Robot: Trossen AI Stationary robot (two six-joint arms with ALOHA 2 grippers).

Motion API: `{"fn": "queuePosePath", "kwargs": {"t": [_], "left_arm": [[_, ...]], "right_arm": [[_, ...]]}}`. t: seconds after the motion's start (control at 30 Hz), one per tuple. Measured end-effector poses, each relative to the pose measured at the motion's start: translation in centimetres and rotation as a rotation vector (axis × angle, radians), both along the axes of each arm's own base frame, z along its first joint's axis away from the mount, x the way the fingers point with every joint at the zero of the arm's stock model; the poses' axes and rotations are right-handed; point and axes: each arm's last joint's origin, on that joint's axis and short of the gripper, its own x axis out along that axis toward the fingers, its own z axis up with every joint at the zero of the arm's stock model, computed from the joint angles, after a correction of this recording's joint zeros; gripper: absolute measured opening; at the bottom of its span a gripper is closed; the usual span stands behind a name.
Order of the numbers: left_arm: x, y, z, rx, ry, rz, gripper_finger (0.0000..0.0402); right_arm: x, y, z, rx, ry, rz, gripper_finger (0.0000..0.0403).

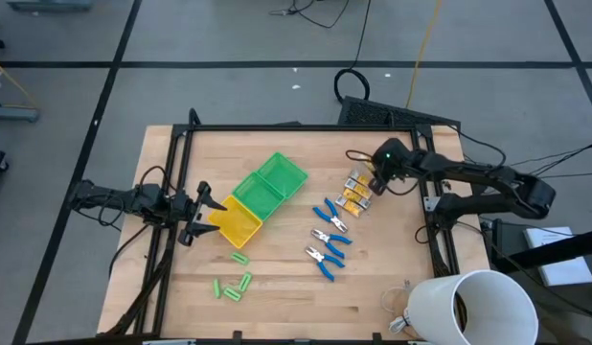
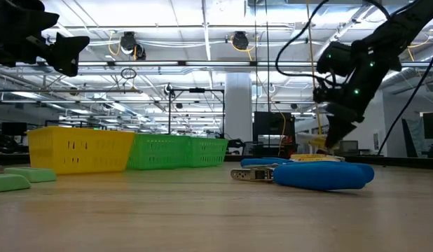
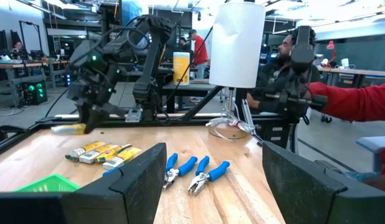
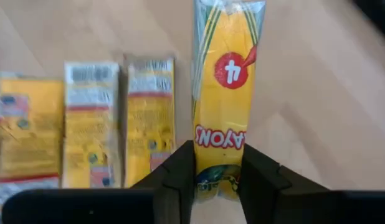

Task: Pick & Place School Supplies
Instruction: Put the crayon box into the top green bin

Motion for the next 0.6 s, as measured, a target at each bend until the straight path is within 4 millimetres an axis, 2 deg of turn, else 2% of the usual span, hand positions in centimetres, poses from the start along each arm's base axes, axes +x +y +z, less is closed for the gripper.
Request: {"fn": "queuePosePath", "kwargs": {"t": [0.23,0.6], "left_arm": [[0.0,0.0,0.0,0.000,0.000,0.000,0.0269],[0.0,0.0,0.0,0.000,0.000,0.000,0.0269]], "right_arm": [[1.7,0.9,1.7,-0.080,-0.147,0.072,0.0086],[4.4,4.4,2.7,-0.133,-0.275,0.285,0.0088]]}}
